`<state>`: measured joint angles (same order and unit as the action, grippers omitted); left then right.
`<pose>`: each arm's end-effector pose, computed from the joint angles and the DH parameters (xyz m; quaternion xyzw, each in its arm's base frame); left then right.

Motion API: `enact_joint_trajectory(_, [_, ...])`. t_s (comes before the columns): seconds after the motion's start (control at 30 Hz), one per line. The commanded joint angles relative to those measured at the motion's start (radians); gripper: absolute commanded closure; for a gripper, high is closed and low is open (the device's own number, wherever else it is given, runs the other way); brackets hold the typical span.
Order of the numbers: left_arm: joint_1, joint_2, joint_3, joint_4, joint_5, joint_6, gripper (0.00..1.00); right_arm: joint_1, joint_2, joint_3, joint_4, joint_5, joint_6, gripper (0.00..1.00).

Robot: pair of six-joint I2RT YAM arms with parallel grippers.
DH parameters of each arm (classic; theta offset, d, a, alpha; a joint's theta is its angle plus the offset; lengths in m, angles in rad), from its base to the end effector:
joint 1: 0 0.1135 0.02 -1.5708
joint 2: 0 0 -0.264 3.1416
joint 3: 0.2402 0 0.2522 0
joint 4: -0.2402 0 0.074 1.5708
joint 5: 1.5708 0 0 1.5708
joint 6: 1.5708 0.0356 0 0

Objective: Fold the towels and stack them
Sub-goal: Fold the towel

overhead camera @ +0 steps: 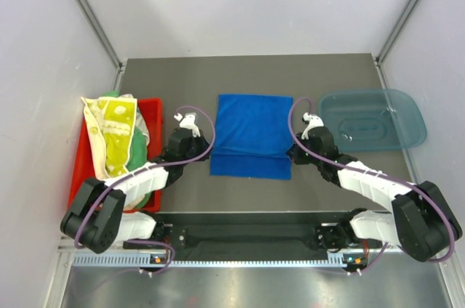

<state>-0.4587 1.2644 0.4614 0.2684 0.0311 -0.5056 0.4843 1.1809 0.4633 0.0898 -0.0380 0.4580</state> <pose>0.2218 -0.1108 0.1748 -0.0127 0.8686 -0.2416 0.4325 0.2050 0.1094 0.1774 -0.0203 0.8905 0.2212 0.3970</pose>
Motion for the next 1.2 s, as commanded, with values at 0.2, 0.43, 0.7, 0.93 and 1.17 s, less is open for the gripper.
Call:
enact_joint_trajectory(0.2, [-0.017,0.039,-0.001,0.043,-0.023,-0.016,1.0,0.014,0.043,0.011,0.053,0.013,0.016,1.0])
enact_joint_trajectory(0.43, [-0.018,-0.029,0.051,-0.044,-0.052,-0.001,1.0,0.014,-0.043,0.067,-0.044,0.033,-0.004,1.0])
enact_joint_trajectory(0.7, [-0.02,-0.122,0.08,-0.121,-0.054,0.013,1.0,0.014,-0.136,0.112,-0.131,0.061,-0.016,1.0])
enact_joint_trajectory(0.93, [-0.026,-0.143,0.071,-0.136,-0.054,0.01,1.0,0.017,-0.158,0.098,-0.139,0.056,-0.012,1.0])
enact_joint_trajectory(1.17, [-0.028,-0.137,0.069,-0.143,-0.056,0.009,1.0,0.022,-0.162,0.087,-0.136,0.052,-0.005,1.0])
